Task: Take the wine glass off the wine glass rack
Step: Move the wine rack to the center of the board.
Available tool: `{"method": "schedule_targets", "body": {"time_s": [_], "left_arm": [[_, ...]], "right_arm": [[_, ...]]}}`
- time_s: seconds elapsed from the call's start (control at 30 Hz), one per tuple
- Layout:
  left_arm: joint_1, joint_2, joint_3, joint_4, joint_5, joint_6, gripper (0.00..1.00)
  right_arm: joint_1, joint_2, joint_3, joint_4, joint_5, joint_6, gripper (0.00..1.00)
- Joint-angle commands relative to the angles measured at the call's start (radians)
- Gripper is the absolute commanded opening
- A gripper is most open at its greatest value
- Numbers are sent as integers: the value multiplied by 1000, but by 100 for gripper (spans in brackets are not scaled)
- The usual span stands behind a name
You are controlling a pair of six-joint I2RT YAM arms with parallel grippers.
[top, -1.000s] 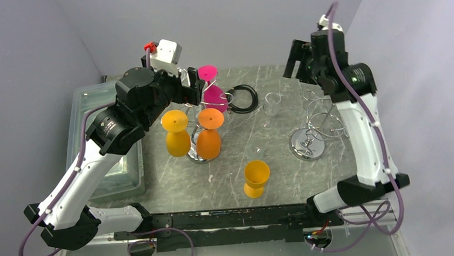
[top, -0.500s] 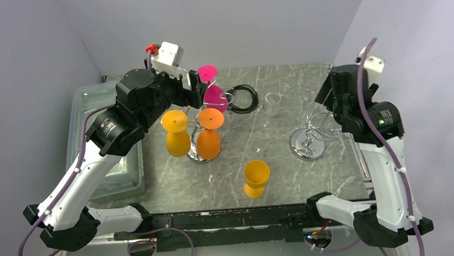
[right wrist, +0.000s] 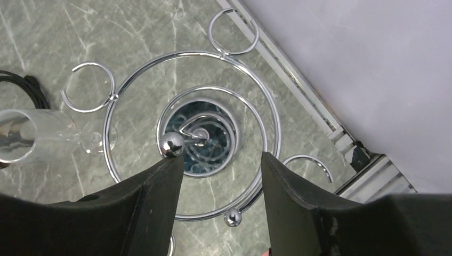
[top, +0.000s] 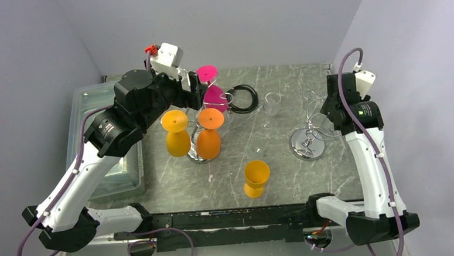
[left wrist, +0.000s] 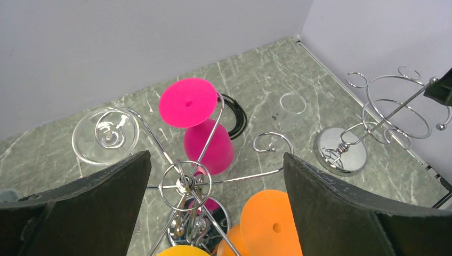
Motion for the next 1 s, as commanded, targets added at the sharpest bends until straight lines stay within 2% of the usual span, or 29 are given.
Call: {"method": "schedule_targets", "body": {"time_s": [0.0, 0.37, 0.5, 0.7, 0.9, 0.97], "left_arm": [[1, -19, 7, 20, 11, -7, 100], [1, -16, 7, 15, 7, 2, 99], [1, -15, 8, 12, 9, 0, 99], [1, -10, 20, 1, 15, 4, 99], [1, -14, 23, -6, 19, 5, 99], [0, -16, 23, -8, 19, 5, 100]], "right_arm": [[-20, 23, -14, 154, -39, -47, 57], [-20, 43, -22, 210, -64, -55, 53], [-20, 45, -49, 219, -61, -46, 38], [-20, 39, -78, 244, -39, -37, 29], [-16, 61, -49, 229, 34, -40, 2], [-12, 69, -40, 234, 64, -48, 0]]}}
